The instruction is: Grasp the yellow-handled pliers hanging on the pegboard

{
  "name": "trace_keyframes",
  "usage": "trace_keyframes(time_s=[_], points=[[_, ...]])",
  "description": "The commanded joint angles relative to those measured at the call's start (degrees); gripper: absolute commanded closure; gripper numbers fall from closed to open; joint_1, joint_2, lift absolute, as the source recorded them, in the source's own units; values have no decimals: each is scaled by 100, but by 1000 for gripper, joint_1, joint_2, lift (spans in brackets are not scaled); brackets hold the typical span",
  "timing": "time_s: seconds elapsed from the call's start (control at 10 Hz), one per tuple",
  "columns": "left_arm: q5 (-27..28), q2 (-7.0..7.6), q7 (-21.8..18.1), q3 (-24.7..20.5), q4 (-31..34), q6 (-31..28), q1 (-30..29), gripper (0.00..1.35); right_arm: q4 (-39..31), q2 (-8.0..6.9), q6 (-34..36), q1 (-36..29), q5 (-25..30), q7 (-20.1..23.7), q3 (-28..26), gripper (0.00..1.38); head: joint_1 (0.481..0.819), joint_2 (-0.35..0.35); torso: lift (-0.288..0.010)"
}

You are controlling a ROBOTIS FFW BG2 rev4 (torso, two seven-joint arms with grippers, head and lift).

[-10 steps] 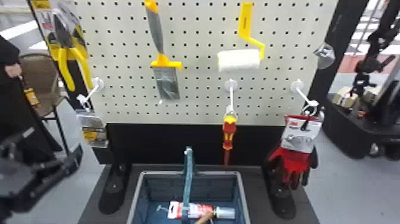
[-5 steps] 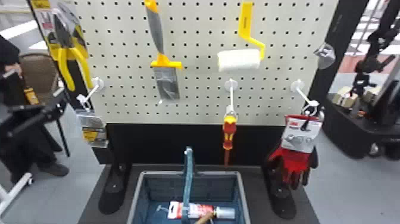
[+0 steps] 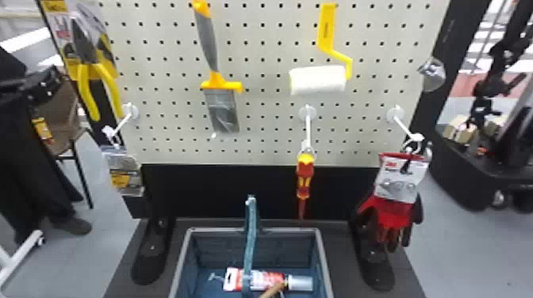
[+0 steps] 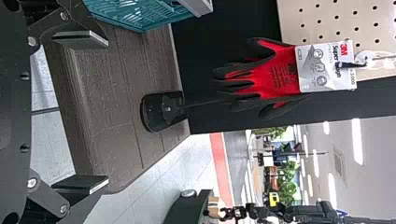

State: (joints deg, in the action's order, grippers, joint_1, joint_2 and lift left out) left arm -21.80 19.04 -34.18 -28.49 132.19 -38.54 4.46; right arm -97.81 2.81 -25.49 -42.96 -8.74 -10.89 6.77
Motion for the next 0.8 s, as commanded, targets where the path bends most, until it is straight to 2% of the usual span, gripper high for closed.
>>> trace_keyframes(time_s=[0.0, 0.1, 0.2, 0.3, 0.4, 0.6, 0.7], points=[[-404, 452, -344, 10, -724, -479, 572, 279, 0, 0, 9, 35, 21, -1, 0, 257, 549, 0, -100], [-642, 645, -730, 36, -1329, -664, 830, 282, 14, 0, 18, 48, 30, 8, 0, 257, 549, 0, -100], [-624, 759, -1188, 62, -1779, -849, 1052, 280, 14, 0, 18, 60, 30, 8, 9, 257, 549, 0, -100], [-642, 882, -1794, 221, -2398, -849, 1359, 280, 28, 0, 18, 60, 30, -1, 9, 257, 549, 0, -100], [-703, 997, -2225, 476, -2735, -813, 1642, 279, 42, 0, 18, 84, 30, -1, 9, 257, 549, 0, -100], [-1389, 1137, -2910, 1029, -3481, -629, 2061, 280, 113, 0, 18, 158, 30, 8, 62, 257, 549, 0, -100], [-1441, 1164, -3051, 1117, -3509, -673, 2184, 280, 141, 0, 18, 183, 21, -1, 79, 257, 549, 0, -100]])
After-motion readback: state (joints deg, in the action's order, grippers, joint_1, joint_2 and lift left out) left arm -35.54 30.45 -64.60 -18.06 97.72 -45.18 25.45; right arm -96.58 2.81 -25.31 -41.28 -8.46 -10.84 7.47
